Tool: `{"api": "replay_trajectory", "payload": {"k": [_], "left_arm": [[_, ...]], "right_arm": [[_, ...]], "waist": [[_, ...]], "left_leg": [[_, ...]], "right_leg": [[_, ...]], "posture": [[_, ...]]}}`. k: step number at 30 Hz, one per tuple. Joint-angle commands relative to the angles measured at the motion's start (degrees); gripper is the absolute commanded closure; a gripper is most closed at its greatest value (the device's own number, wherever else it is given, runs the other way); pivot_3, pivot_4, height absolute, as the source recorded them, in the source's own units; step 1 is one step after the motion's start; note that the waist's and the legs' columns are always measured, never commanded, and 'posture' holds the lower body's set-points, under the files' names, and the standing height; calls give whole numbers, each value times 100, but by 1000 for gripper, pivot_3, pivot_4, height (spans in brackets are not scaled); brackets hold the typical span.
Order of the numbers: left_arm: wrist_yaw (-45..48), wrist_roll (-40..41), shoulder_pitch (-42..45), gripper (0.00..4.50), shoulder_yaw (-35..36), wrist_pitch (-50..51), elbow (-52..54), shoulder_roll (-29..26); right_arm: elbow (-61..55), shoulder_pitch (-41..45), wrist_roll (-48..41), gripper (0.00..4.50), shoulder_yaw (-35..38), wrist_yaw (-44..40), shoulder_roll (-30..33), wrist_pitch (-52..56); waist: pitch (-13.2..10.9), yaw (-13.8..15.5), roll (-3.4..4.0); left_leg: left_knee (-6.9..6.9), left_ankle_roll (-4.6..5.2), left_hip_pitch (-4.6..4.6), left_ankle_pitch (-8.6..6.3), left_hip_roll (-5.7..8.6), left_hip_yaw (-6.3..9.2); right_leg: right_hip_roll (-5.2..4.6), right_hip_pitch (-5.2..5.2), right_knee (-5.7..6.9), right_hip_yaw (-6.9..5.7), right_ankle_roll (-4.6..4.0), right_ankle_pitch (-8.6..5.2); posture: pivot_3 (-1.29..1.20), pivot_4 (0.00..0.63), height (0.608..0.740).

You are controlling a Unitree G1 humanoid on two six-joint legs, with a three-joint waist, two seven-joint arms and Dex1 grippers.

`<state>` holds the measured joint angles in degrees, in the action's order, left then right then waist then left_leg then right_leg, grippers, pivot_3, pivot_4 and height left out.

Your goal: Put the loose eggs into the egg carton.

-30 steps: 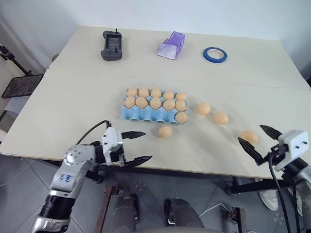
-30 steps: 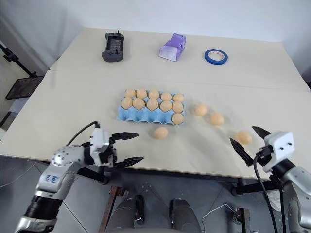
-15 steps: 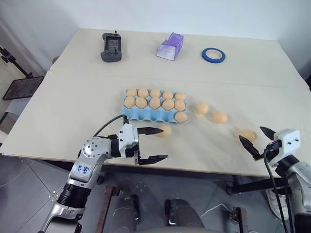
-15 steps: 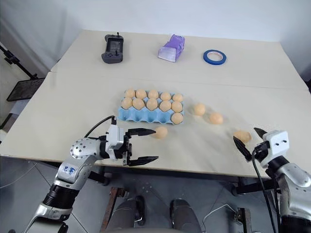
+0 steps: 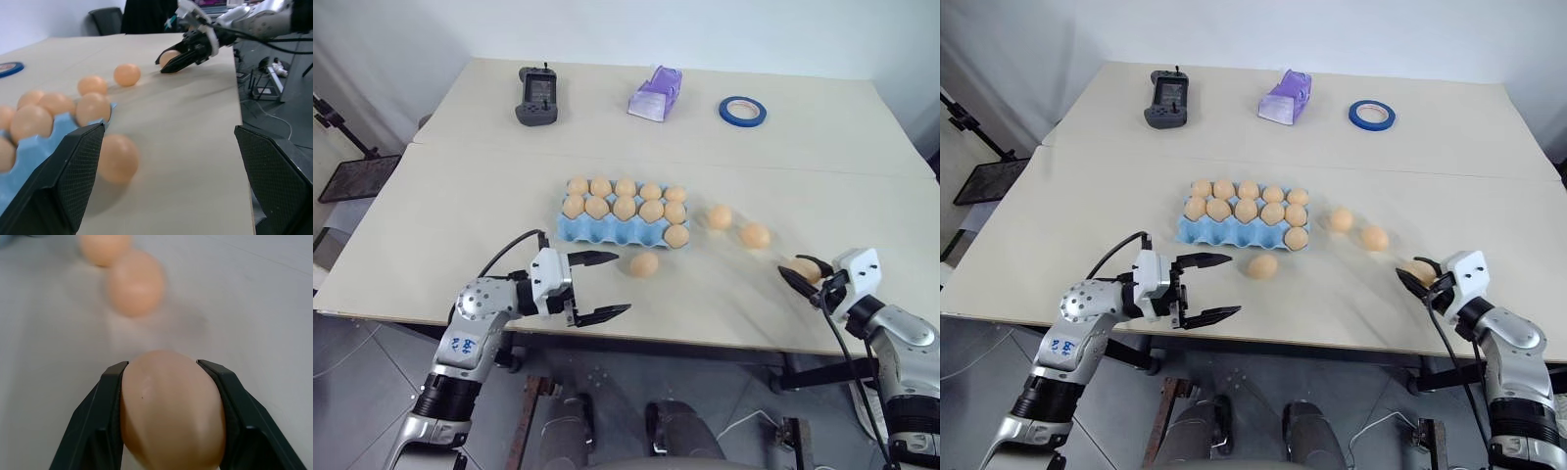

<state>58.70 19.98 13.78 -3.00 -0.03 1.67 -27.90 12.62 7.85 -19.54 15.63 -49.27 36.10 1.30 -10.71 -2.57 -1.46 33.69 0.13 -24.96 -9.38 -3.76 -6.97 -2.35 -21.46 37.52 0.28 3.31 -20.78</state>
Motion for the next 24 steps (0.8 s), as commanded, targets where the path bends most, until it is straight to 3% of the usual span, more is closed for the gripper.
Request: {"api": "replay_trajectory", "payload": {"k": [1, 4, 9, 15, 21, 24], "left_arm": [[-129, -3, -131, 0, 305, -143, -14, -138], [-253, -15, -271, 0, 530, -161, -108, -242], [-461, -44, -442, 0, 735, -191, -141, -296], [-552, -63, -544, 0, 706, -173, -4, -287], [-707, -25, -733, 0, 718, -72, 273, -273], [-729, -31, -809, 0, 710, -45, 345, -282]], "right_arm": [[-1242, -133, -484, 2577, -129, -132, 54, 629], [-2207, -130, -866, 2577, -442, -18, -119, 1322], [-2633, 813, -674, 2577, -1384, 627, -939, 1883], [-1633, 1825, 39, 2577, -2055, 1204, -1707, 1852], [-697, 2373, 366, 2577, -2161, 1331, -2097, 1503], [-698, 2411, 406, 1697, -2203, 1248, -2163, 1452]], "waist": [[0, -5, 0], [0, -28, 0], [0, -95, -1], [1, -45, -2], [1, -74, -2], [1, -84, -2]], "left_leg": [[0, 0, 0, 0, -1, 2], [1, -5, 0, -3, -1, 4], [-1, -8, -3, -5, -1, 1], [-37, -15, -10, -4, 5, 1], [-59, -18, -26, -8, 10, -10], [-55, -1, -18, 5, 0, -15]], "right_leg": [[1, -1, 1, -2, 0, 0], [-2, 1, 2, -4, 0, 0], [-7, -4, 2, -1, -4, 0], [-24, -19, -12, -15, -23, -9], [-25, -40, -19, -22, -29, -16], [-12, -40, -11, -18, -27, -18]], "posture": [[0, 150, 740], [0, 150, 740], [0, 150, 740], [0, 150, 740], [0, 150, 740], [0, 150, 740]]}}
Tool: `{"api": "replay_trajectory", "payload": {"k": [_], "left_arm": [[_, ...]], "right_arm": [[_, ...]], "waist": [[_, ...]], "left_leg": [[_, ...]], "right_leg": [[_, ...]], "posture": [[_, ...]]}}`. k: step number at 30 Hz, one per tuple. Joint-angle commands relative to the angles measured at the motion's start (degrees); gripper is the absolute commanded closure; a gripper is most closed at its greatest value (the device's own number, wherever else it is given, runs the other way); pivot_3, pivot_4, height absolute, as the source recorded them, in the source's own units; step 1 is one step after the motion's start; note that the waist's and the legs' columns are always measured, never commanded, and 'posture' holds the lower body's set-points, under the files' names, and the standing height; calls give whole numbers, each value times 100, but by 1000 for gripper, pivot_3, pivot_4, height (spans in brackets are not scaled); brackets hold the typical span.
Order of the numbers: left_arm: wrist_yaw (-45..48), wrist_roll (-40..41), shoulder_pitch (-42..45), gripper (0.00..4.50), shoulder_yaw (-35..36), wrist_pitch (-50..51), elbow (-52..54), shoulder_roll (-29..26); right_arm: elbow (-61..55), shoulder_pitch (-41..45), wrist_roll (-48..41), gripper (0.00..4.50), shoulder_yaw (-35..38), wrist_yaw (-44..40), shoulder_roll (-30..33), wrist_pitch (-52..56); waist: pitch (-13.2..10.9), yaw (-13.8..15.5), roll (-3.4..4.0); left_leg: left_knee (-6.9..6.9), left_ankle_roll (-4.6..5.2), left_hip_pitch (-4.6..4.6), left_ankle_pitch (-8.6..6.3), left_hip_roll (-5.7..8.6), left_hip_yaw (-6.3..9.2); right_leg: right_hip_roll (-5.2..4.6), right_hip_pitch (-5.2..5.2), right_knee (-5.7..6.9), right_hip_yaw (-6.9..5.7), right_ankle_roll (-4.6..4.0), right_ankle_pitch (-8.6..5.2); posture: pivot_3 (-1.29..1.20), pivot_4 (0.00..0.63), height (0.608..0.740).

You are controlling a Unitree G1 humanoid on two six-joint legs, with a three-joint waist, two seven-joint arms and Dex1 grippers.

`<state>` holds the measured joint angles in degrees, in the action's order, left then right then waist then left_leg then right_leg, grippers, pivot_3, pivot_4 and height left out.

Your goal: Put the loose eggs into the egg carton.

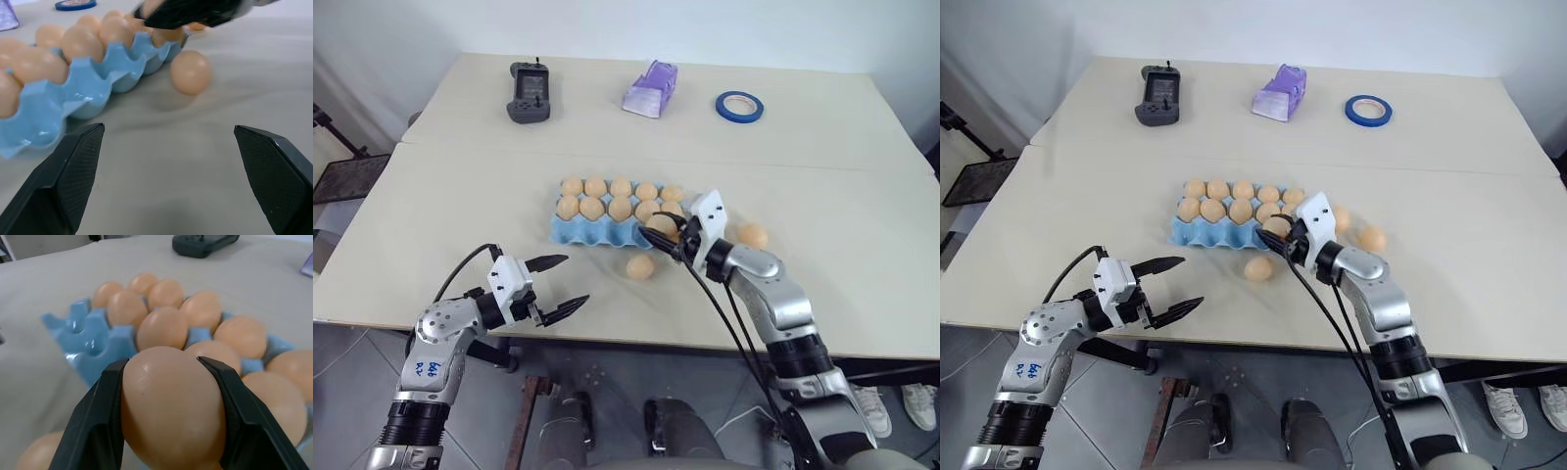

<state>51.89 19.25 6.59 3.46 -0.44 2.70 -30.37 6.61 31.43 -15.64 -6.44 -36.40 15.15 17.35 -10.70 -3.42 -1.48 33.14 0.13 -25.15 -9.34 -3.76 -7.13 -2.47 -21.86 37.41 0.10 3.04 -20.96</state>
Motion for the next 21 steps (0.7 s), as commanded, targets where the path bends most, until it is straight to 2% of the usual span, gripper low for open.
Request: {"api": "replay_trajectory", "payload": {"k": [1, 5, 12, 21], "left_arm": [[-50, 41, -103, 0, 53, 12, 263, -35], [-58, 50, -118, 0, -5, 72, 357, -11], [37, 35, 126, 0, -193, 142, 328, 32], [521, 27, 715, 0, -849, 118, 124, 268]], "right_arm": [[-135, 63, 12, 1337, 24, -25, -95, -176], [-541, -86, -119, 15, 163, -75, -11, -47], [-1482, -888, -408, 15, 785, -157, 575, -13], [-1683, -2982, -352, 15, 2399, -32, 1185, -1242]], "waist": [[0, 3, 0], [0, 1, 0], [0, 62, 0], [0, 82, 0]], "left_leg": [[1, -2, 2, 3, -1, 1], [13, -21, 3, -5, -1, 1], [12, -21, 2, -5, 3, 5], [9, -17, 9, -5, 5, 5]], "right_leg": [[3, -1, 5, 0, 0, 0], [2, -2, 21, 3, 3, 1], [-7, 4, 15, -2, 6, 3], [1, 19, 1, -1, 7, 3]], "posture": [[0, 150, 740], [0, 150, 740], [0, 150, 740], [0, 150, 740]]}}
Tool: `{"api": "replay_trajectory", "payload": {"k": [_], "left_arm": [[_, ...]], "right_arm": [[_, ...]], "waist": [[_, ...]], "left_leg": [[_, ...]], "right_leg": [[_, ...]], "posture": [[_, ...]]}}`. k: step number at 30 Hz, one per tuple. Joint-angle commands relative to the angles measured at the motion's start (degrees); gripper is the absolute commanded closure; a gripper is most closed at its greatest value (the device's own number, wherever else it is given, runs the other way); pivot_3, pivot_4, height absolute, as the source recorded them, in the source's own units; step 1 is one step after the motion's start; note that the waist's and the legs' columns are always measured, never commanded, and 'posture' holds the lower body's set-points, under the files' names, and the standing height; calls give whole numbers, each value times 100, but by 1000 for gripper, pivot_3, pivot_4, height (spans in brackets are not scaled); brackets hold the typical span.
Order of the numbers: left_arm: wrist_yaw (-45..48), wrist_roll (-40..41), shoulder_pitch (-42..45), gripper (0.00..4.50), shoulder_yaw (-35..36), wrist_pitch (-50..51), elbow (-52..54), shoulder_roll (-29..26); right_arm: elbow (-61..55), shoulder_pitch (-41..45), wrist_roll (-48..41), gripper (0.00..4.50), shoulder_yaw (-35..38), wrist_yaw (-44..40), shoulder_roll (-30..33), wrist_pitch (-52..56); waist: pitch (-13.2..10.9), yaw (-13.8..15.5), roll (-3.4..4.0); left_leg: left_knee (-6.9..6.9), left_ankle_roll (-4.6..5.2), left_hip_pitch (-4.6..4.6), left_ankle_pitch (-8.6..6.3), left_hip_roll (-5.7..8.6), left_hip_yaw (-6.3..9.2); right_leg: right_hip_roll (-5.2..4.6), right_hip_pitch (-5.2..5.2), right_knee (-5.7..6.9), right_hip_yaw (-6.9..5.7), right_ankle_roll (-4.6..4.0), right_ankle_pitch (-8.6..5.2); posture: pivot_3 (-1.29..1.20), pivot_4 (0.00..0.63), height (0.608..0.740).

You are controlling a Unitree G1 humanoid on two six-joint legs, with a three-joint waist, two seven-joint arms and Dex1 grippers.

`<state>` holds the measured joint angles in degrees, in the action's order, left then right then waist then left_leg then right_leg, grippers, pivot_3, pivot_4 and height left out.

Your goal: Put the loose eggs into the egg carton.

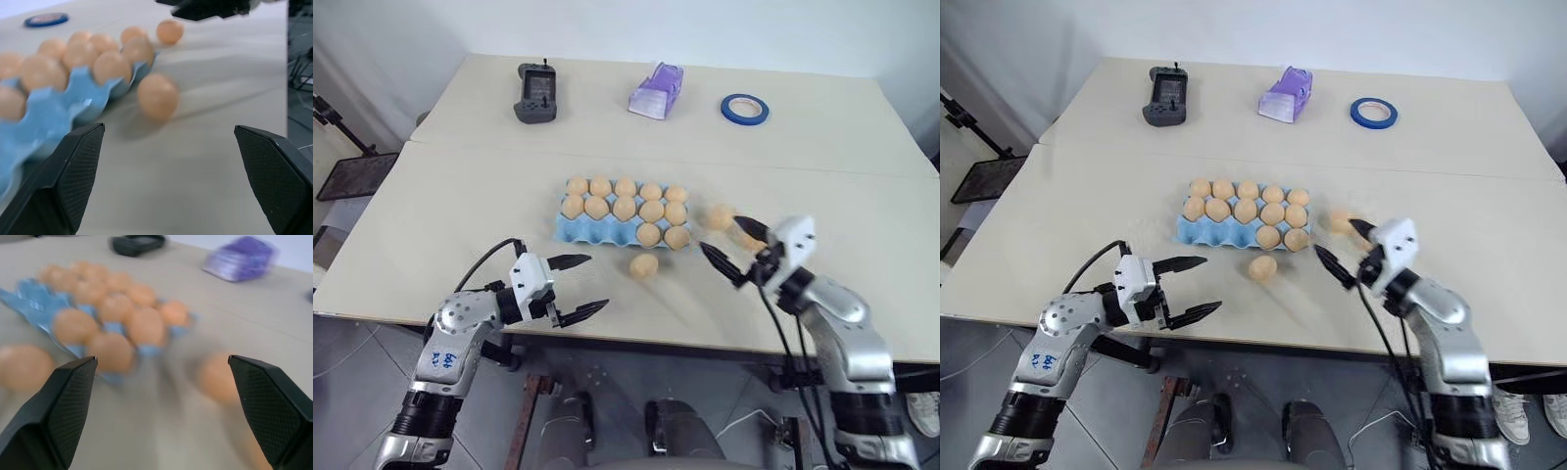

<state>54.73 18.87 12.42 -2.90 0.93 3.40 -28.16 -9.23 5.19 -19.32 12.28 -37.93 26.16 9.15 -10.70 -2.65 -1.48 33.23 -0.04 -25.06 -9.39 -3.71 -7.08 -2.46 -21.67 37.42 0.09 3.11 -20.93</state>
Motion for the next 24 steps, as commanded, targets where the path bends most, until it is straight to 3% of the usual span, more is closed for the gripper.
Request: {"api": "replay_trajectory", "payload": {"k": [1, 5, 11, 16, 24], "left_arm": [[354, 16, 196, 0, -326, -75, 37, 64], [365, -26, 431, 0, -450, -211, -151, 272], [446, -99, 617, 0, -506, -355, -376, 344], [408, -107, 667, 0, -441, -370, -437, 355], [265, -133, 518, 0, -362, -284, -243, 258]], "right_arm": [[-2, -553, 37, 15, 702, 206, 64, -572], [488, -983, 218, 15, 946, 395, -26, -1151], [941, -823, 381, 15, 678, 397, -78, -1484], [1520, 41, 460, 15, 289, 185, 68, -1335], [4008, 1986, 906, 15, -143, -5, 239, -1709]], "waist": [[0, -9, 0], [0, -49, 0], [0, -90, -1], [0, -83, -1], [-3, -67, 1]], "left_leg": [[3, 0, 3, 0, -1, 1], [11, -1, 24, 1, -1, -1], [15, -2, 66, 0, -1, -2], [12, -2, 67, 0, -1, -2], [5, -1, 64, 0, 0, -3]], "right_leg": [[3, 5, 0, 0, 0, 0], [8, 22, 3, 7, 9, 4], [13, 50, 4, 25, 9, 6], [10, 53, 3, 26, 8, 6], [13, 44, 5, 24, 5, 3]], "posture": [[0, 150, 740], [0, 150, 740], [0, 150, 740], [0, 150, 740], [0, 150, 740]]}}
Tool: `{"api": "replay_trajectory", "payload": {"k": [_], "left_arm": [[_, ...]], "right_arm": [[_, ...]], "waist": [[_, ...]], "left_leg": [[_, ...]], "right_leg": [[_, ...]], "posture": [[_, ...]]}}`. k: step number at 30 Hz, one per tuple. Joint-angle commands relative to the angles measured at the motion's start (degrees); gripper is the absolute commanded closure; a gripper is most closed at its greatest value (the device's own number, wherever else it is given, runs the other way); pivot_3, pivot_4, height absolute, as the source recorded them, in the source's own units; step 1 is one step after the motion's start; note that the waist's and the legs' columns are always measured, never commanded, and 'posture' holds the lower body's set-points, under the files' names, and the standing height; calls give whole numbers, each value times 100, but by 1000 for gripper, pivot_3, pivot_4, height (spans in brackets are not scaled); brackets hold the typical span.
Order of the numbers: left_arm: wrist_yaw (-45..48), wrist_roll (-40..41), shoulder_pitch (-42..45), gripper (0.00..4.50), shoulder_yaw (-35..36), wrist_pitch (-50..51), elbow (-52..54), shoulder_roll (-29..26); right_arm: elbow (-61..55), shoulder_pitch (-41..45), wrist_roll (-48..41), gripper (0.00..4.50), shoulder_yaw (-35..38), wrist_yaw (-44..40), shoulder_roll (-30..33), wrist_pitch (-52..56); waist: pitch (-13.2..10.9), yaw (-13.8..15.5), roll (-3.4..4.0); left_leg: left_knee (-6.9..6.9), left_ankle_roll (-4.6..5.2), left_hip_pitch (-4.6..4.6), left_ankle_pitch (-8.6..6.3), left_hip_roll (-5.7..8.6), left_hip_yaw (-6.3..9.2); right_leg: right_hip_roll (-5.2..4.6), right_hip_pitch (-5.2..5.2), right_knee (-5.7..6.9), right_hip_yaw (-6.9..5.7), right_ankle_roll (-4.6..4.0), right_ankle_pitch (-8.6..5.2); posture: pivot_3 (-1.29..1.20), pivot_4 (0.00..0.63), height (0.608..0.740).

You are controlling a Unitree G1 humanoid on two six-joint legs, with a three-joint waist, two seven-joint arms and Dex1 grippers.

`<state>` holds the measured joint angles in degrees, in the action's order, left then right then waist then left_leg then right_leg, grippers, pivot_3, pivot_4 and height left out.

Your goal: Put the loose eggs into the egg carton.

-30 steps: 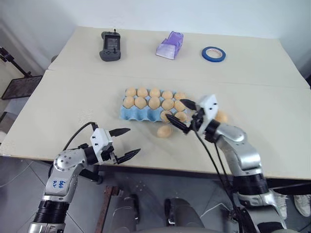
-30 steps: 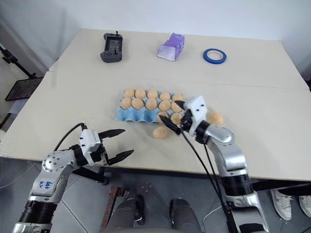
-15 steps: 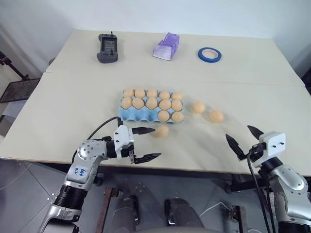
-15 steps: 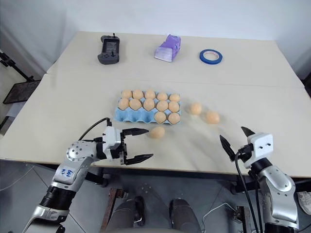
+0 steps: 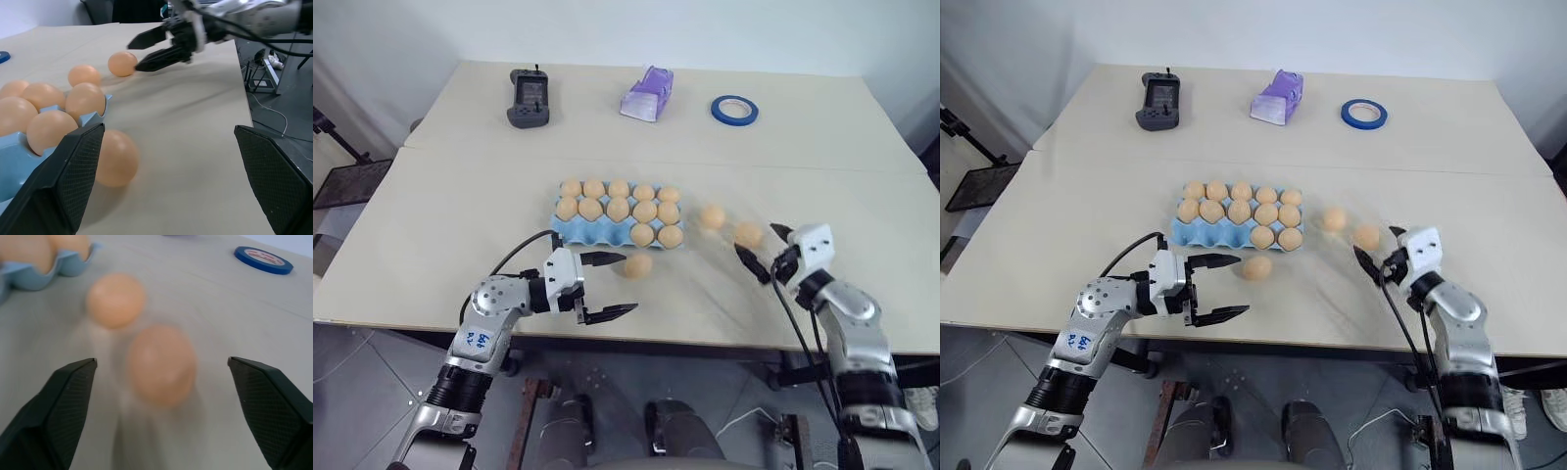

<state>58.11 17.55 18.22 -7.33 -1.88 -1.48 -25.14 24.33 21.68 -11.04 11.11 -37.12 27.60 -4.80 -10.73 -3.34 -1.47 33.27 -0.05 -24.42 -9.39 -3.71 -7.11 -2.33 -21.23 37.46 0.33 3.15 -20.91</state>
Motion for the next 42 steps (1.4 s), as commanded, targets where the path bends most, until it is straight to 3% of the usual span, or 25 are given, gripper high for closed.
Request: {"api": "replay_trajectory", "payload": {"k": [1, 3, 6, 12, 17, 23, 28, 37, 38, 42], "left_arm": [[-100, 3, -81, 0, 93, 6, 274, -48], [-153, 7, -125, 0, 113, 16, 334, -61], [-226, -1, -168, 0, 131, 21, 387, -81], [-422, 16, -289, 0, 295, 45, 488, -170], [-617, 104, -468, 0, 684, 109, 471, -325], [-675, 106, -930, 0, 1179, 9, 326, -580], [-769, 71, -1234, 0, 1408, -52, 313, -614], [-1013, 43, -1455, 0, 1503, -64, 540, -544], [-1037, 46, -1471, 0, 1499, -57, 571, -539], [-1100, 57, -1521, 0, 1483, -48, 649, -534]], "right_arm": [[912, 485, 122, 15, -54, -118, 97, -429], [1415, 810, 145, 15, -114, -246, 56, -589], [1820, 1107, 167, 627, -202, -313, 9, -702], [1654, 1143, -32, 2574, -177, -594, 11, -821], [-99, 611, -675, 2574, -126, -1046, 134, 14], [-2009, 584, -856, 2574, -791, -881, -106, 1450], [-2101, 1194, -268, 2574, -1673, -177, -775, 2312], [-1432, 1829, 276, 2574, -2445, 206, -1866, 2347], [-1352, 1865, 305, 1992, -2451, 220, -1908, 2311], [-1116, 1978, 355, 694, -2406, 262, -2032, 2180]], "waist": [[0, 7, 0], [0, 13, 0], [0, 8, 0], [0, 5, 0], [0, -4, 1], [-1, -28, 2], [-1, -99, 1], [0, -128, 2], [0, -121, 1], [-1, -133, 1]], "left_leg": [[-2, 1, 0, 2, 0, 1], [-5, 19, 0, 13, 0, 1], [-3, 22, -2, 13, 2, -3], [0, 22, -1, 13, 1, -1], [-7, 21, -1, 13, -3, 0], [-9, -6, -1, -2, -6, -1], [-14, -12, -3, -3, -7, -2], [-33, -19, -65, -6, -4, 3], [-32, -18, -76, -5, -3, 3], [-24, -16, -81, -4, 0, 1]], "right_leg": [[1, 0, 0, 0, -1, -1], [1, 0, -1, -1, -1, -3], [0, 0, -2, 2, 0, -3], [0, 1, 2, 1, 2, -2], [0, -3, 3, 2, 2, -3], [-1, -11, 11, 2, 0, -4], [-10, -20, 13, 0, -11, -8], [-18, -71, 1, -19, -18, -11], [-19, -80, 3, -19, -18, -11], [-19, -82, 5, -18, -14, -10]], "posture": [[0, 150, 740], [0, 150, 740], [0, 150, 740], [0, 150, 740], [0, 150, 740], [0, 150, 740], [0, 150, 740], [0, 150, 740], [0, 150, 740], [0, 150, 740]]}}
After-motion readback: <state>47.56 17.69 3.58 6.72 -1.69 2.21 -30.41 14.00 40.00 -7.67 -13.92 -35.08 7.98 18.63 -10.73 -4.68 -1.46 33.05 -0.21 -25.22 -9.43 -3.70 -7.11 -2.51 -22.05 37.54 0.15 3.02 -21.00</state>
